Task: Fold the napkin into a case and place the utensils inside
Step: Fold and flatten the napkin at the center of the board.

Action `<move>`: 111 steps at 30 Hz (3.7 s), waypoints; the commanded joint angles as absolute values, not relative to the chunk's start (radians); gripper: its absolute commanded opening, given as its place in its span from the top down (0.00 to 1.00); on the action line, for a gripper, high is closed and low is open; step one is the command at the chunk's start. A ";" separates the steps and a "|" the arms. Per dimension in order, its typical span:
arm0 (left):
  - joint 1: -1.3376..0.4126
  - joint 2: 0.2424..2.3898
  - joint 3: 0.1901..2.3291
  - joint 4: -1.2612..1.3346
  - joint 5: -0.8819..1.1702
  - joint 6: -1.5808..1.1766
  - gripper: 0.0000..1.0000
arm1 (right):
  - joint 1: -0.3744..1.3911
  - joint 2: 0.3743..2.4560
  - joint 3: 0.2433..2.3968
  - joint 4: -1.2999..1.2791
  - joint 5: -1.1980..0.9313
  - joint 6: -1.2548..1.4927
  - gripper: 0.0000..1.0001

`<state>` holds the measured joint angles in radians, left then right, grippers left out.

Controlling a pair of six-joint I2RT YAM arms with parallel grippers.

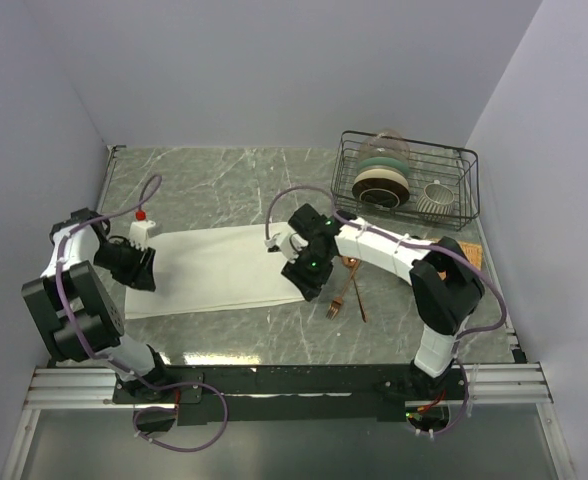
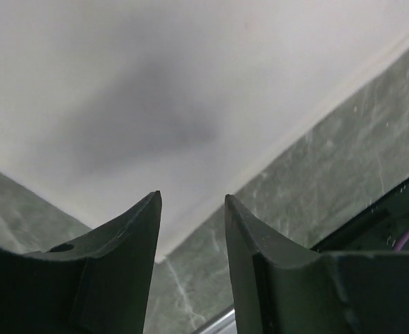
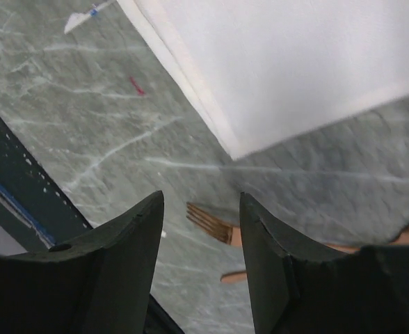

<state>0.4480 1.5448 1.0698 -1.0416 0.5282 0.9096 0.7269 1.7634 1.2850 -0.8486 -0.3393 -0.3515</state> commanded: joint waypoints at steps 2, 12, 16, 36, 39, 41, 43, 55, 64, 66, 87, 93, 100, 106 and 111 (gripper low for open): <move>0.451 1.460 0.986 -1.036 0.436 0.977 0.54 | 0.787 1.805 1.299 -0.706 -0.296 -0.319 0.44; 0.451 1.474 0.933 -0.966 0.402 0.951 0.54 | 0.819 1.865 1.275 -0.655 -0.204 -0.379 0.47; 0.449 1.483 0.937 -0.963 0.407 0.953 0.55 | 0.819 1.868 1.263 -0.650 -0.183 -0.390 0.51; 0.457 1.479 0.966 -1.009 0.416 0.999 0.65 | 0.830 1.821 1.239 -0.664 -0.187 -0.408 0.90; 0.460 1.462 0.971 -1.034 0.428 1.022 0.70 | 0.828 1.799 1.249 -0.686 -0.192 -0.416 1.00; 0.462 1.450 0.971 -1.037 0.425 1.034 0.73 | 0.830 1.778 1.250 -0.695 -0.196 -0.417 1.00; 0.463 1.447 0.973 -1.046 0.423 1.040 0.75 | 0.831 1.769 1.256 -0.709 -0.212 -0.416 1.00; 0.491 1.436 0.997 -1.058 0.411 1.048 0.82 | 0.865 1.812 1.230 -0.681 -0.230 -0.410 1.00; 0.534 1.417 0.991 -1.031 0.354 0.993 0.60 | 0.862 1.841 1.215 -0.666 -0.195 -0.425 1.00; 0.535 1.414 0.968 -1.005 0.344 0.965 0.59 | 0.862 1.847 1.223 -0.673 -0.202 -0.417 1.00; 0.572 1.379 0.867 -0.948 0.255 0.975 0.60 | 0.861 1.861 1.223 -0.661 -0.204 -0.373 1.00; 0.572 1.414 0.906 -0.977 0.262 1.124 0.60 | 0.862 1.867 1.224 -0.667 -0.202 -0.382 1.00; 0.565 1.454 0.916 -1.019 0.264 1.187 0.61 | 0.862 1.881 1.244 -0.680 -0.198 -0.390 1.00; 0.561 1.451 0.885 -0.983 0.252 1.200 0.65 | 0.862 1.890 1.253 -0.689 -0.202 -0.391 1.00; 0.555 1.459 0.881 -0.986 0.249 1.218 0.67 | 0.862 1.894 1.259 -0.696 -0.201 -0.388 1.00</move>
<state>0.5632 1.4597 0.8898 -0.9771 0.2371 1.1671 0.8597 1.8671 1.2339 -0.6895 -0.2108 -0.3832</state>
